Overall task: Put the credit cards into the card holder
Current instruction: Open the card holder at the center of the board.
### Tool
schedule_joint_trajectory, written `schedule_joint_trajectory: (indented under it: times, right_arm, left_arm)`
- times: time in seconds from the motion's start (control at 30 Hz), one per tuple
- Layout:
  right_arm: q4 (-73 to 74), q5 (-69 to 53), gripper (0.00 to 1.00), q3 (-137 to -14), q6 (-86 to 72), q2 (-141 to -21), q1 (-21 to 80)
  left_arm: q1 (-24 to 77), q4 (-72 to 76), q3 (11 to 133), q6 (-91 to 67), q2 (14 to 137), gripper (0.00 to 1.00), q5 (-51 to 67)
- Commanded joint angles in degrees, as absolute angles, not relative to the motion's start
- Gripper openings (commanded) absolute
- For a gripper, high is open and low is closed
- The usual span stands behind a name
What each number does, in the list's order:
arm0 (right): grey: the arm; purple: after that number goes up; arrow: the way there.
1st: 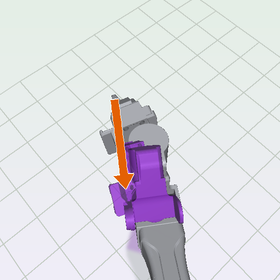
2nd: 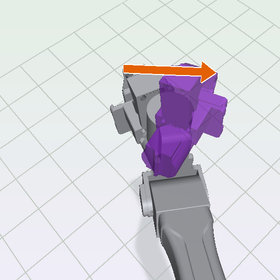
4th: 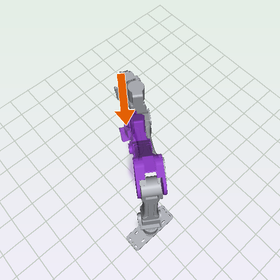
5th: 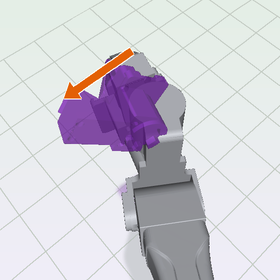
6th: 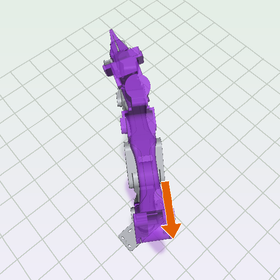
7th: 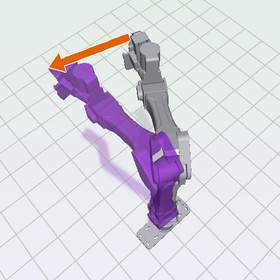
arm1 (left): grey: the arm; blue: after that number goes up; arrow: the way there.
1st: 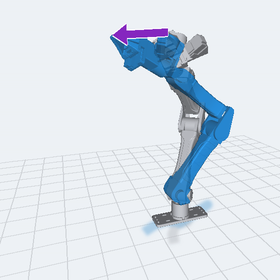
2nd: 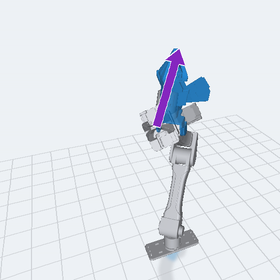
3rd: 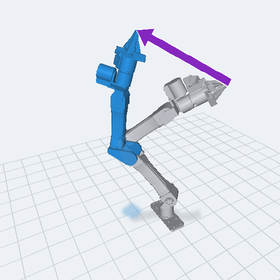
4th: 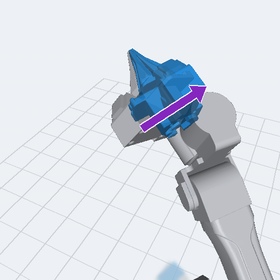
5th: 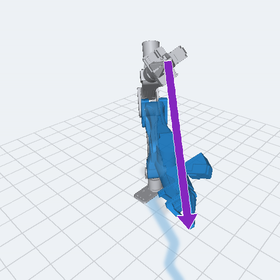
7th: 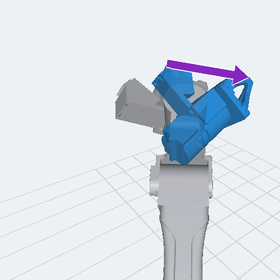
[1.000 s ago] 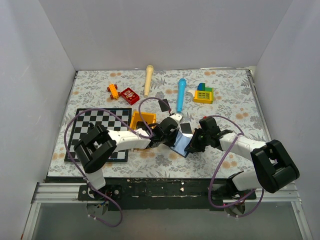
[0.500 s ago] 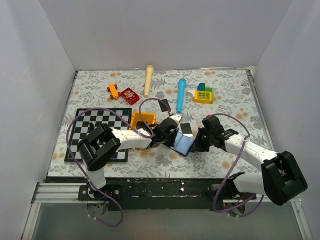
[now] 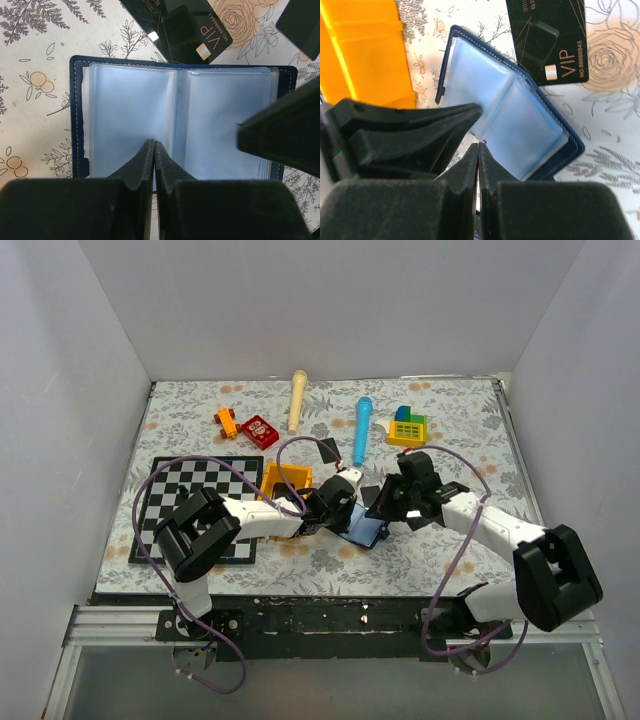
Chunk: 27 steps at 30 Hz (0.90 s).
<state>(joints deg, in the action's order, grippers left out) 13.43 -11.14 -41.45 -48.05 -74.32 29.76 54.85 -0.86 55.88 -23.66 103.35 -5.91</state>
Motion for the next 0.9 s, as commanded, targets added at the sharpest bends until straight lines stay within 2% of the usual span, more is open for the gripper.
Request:
schedule_joint_trajectory:
  times: [0.0, 0.43, 0.87]
  right_arm:
    - [5.11, -14.58, 0.07, -41.75, -50.01, -79.97, 29.8]
    - [2.81, -14.24, 0.05, -36.66, -49.39, -87.27, 31.02]
    - [20.29, -3.7, 0.04, -37.79, -47.11, -85.61, 32.25]
  left_arm:
    - [55.2, -2.02, 54.76, -24.26, 101.43, 0.0, -5.27]
    - [55.2, -1.67, 53.97, -24.43, 101.07, 0.0, -5.62]
    - [55.2, -1.84, 53.96, -24.08, 101.6, 0.0, -6.24]
